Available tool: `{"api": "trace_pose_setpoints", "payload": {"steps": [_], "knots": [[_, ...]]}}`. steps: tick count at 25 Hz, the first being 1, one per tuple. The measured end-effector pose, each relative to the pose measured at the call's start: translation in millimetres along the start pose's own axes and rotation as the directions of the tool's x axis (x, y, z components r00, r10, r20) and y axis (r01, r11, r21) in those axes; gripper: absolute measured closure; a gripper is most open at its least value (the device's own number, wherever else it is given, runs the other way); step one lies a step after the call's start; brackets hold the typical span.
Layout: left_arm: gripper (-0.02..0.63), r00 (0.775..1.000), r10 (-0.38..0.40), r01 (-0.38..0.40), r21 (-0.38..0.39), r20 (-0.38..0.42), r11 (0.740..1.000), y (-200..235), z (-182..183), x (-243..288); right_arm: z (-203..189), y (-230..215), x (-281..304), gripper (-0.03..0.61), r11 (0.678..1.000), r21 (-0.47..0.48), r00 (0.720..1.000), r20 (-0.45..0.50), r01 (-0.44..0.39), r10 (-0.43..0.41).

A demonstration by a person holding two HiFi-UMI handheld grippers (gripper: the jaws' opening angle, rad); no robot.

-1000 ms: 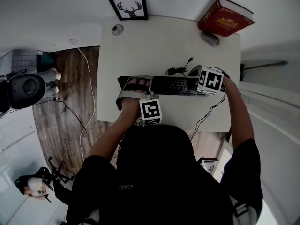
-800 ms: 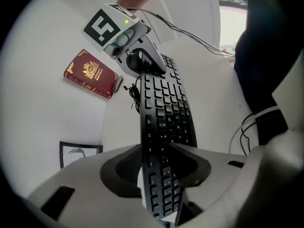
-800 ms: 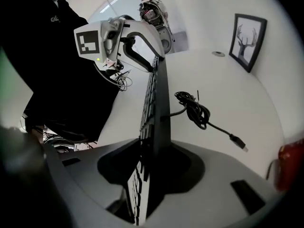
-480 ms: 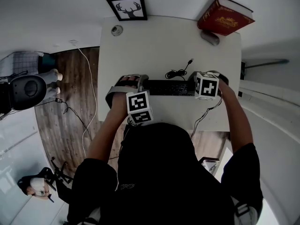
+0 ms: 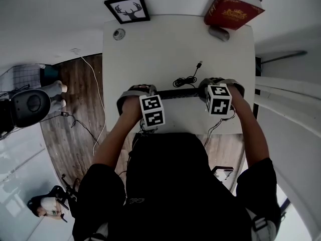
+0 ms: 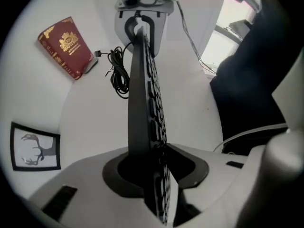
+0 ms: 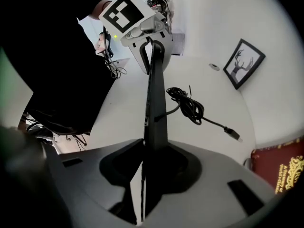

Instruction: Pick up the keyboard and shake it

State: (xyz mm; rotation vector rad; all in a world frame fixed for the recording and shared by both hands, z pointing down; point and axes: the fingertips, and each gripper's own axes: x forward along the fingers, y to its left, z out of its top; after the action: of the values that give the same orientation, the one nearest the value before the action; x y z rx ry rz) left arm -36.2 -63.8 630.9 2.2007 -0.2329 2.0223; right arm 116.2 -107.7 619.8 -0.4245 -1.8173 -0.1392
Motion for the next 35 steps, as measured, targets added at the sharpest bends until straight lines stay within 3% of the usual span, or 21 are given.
{"api": "trace_pose_setpoints", "payload": {"steps": [6,10,12,16,20,23,28,35], "knots": [[0.536,0.995,0.098,-0.097,-0.015,0.026,0.995,-7,1,-3,-1,9,1,0.477,0.992,0.005,0.990,-0.059,0.125,-0.125],[0.545,0.962,0.270,-0.271,0.010,0.029,0.963,6,-7,-24,9,8,-12,0.485,0.950,0.040,0.948,-0.086,0.311,-0.307],[0.545,0.926,0.376,-0.377,0.049,0.038,0.925,18,-7,-46,15,2,-31,0.485,0.898,0.037,0.894,-0.114,0.439,-0.433],[0.545,0.828,0.556,-0.560,0.099,0.069,0.823,56,-6,-107,33,-17,-95,0.485,0.743,0.006,0.730,-0.193,0.669,-0.656],[0.544,0.703,0.705,-0.711,0.123,0.091,0.692,83,-10,-177,63,-21,-166,0.485,0.581,-0.031,0.555,-0.259,0.813,-0.791],[0.545,0.626,0.772,-0.779,0.135,0.110,0.613,85,-16,-211,84,-15,-200,0.485,0.490,-0.079,0.449,-0.295,0.868,-0.843],[0.543,0.565,0.809,-0.825,0.148,0.161,0.546,78,-23,-234,111,8,-227,0.485,0.422,-0.151,0.348,-0.360,0.894,-0.866],[0.543,0.534,0.801,-0.845,0.163,0.271,0.508,74,18,-246,109,58,-258,0.485,0.358,-0.167,0.253,-0.448,0.918,-0.858]]}}
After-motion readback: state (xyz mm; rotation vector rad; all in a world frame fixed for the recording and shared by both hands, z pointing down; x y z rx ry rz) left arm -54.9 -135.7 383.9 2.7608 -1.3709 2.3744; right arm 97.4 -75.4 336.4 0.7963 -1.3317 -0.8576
